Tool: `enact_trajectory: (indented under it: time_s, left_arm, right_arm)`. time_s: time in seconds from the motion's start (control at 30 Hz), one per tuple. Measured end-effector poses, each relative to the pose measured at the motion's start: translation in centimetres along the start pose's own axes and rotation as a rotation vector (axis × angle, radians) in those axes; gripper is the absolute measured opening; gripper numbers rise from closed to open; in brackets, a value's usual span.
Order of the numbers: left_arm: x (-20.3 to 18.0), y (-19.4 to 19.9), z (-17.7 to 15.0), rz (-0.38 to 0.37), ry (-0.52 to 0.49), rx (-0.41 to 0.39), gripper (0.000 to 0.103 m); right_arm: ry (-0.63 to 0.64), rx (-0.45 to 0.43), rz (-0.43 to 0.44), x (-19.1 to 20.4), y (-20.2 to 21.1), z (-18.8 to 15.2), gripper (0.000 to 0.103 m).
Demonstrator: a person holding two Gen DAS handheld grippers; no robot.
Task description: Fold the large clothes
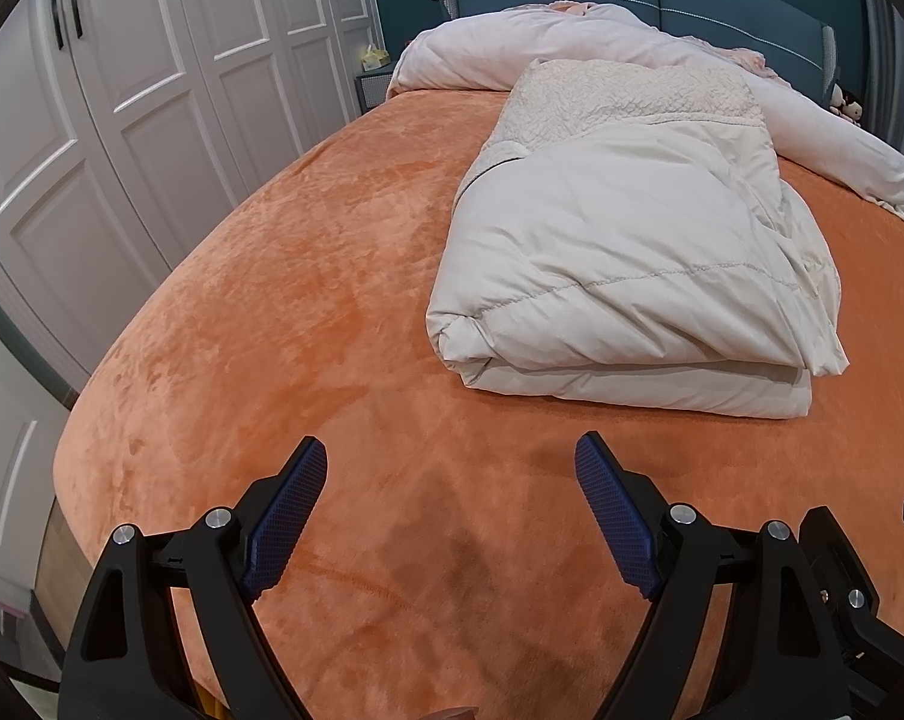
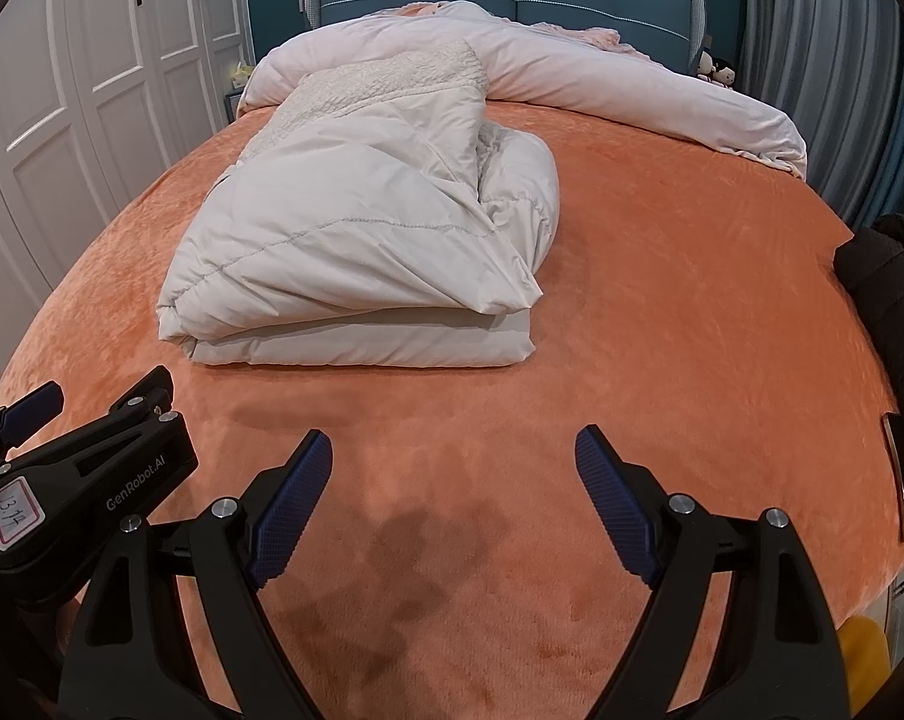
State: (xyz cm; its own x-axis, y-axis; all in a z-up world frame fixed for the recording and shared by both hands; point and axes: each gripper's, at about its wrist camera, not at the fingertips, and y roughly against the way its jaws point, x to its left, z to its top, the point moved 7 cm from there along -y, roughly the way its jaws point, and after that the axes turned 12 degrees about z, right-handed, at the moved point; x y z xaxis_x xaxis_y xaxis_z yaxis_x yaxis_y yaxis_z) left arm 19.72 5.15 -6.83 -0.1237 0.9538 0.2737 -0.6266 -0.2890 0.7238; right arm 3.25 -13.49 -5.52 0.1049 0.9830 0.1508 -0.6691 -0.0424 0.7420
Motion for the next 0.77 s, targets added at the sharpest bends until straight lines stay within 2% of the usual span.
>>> enact_trajectory:
  time_s: [0.13, 0.77]
  left_arm:
    - [-0.14, -0.02, 0.08, -0.004, -0.008, -0.003, 0.077]
    - [-0.16, -0.63, 0.65, -0.006, -0.004, 0.001, 0.075]
  right_arm:
    - [-0.002, 0.003, 0.001, -0.03, -0.07, 0.01, 0.080]
    - [-0.010, 0.003, -0.009, 0.17, -0.30, 0.22, 0.080]
